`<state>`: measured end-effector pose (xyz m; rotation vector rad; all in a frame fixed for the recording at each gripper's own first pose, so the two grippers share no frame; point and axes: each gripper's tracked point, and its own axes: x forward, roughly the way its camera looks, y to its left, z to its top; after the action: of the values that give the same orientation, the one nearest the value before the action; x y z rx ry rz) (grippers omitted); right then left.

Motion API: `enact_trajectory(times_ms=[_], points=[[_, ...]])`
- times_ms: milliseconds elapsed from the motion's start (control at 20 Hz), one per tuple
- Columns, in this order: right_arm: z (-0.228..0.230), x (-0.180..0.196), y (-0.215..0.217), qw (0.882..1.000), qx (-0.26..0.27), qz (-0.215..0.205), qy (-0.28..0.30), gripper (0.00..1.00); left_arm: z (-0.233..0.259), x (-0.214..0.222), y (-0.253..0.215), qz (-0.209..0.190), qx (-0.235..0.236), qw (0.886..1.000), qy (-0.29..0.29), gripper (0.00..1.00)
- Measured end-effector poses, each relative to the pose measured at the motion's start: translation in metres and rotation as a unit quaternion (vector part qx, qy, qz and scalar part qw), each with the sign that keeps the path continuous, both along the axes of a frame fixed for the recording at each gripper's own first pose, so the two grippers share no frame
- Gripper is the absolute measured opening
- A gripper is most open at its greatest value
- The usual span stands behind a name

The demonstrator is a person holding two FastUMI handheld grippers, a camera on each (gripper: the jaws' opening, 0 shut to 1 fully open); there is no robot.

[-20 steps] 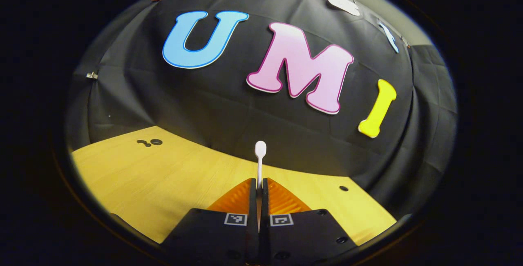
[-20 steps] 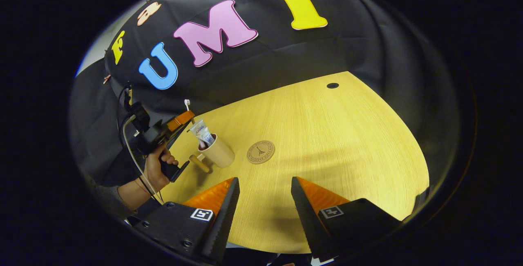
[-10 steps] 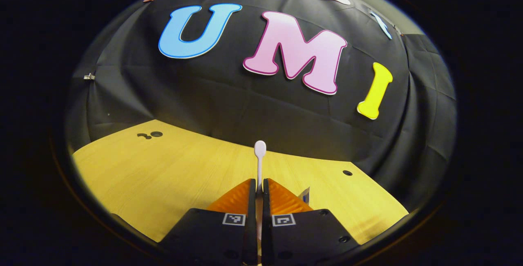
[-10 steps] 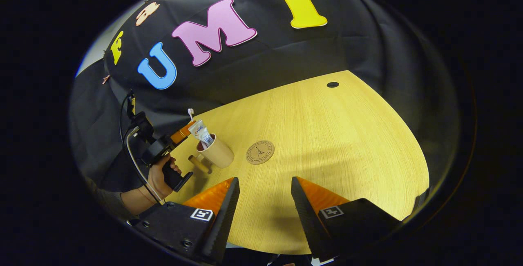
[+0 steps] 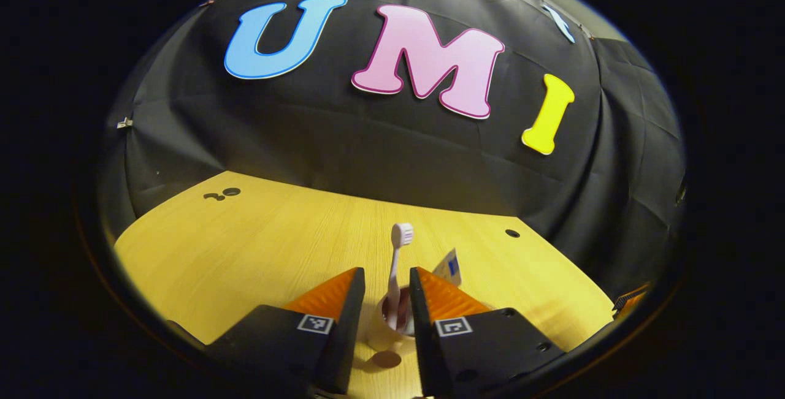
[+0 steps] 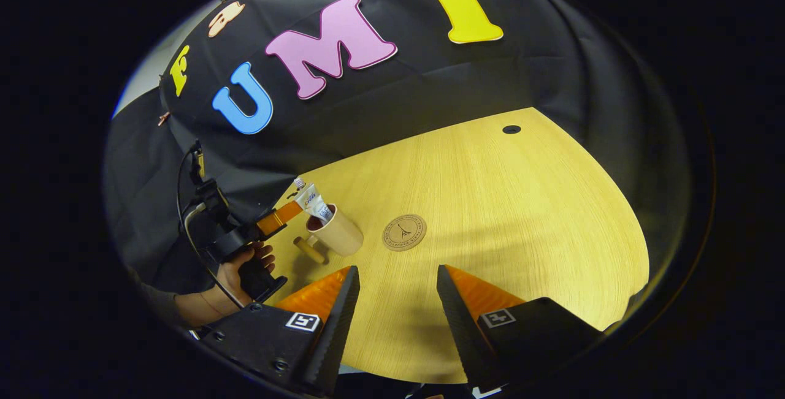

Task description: Put the toothbrush and toothpaste on the desktop into the cup, then pick up the cup and place it on the coaster on the desktop.

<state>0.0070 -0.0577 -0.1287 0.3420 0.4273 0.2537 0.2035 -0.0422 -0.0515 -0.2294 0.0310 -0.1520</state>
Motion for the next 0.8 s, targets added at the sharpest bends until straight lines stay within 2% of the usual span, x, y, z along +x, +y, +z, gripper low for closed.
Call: enact_trajectory(times_ms=[50,100,250,300,450,650,800], points=[[0.001,0.000,-0.001,1.000,0.000,-0.003,0.000,0.79,-0.002,-0.004,0.000,-0.003,0.010,1.000,0.007,0.53],[0.000,0.000,0.001,1.000,0.000,-0.003,0.000,0.79,-0.004,-0.011,0.000,-0.005,0.021,1.000,0.015,0.55],[0.001,-0.004,0.001,1.000,0.007,-0.006,0.005,0.79,-0.007,-0.028,0.000,-0.017,0.061,0.997,0.038,0.71],[0.002,-0.004,0.002,1.000,0.009,-0.008,0.005,0.79,-0.010,-0.034,-0.001,-0.025,0.072,0.996,0.050,0.74],[0.001,-0.007,0.001,1.000,0.014,-0.015,0.004,0.79,-0.030,-0.049,-0.004,-0.058,0.094,0.988,0.108,0.86],[0.000,-0.016,-0.004,0.999,0.025,-0.030,0.003,0.79,-0.061,-0.059,-0.004,-0.092,0.112,0.972,0.183,0.89],[-0.005,-0.023,-0.006,0.998,0.039,-0.047,0.009,0.79,-0.084,-0.048,-0.002,-0.107,0.134,0.956,0.237,0.89]])
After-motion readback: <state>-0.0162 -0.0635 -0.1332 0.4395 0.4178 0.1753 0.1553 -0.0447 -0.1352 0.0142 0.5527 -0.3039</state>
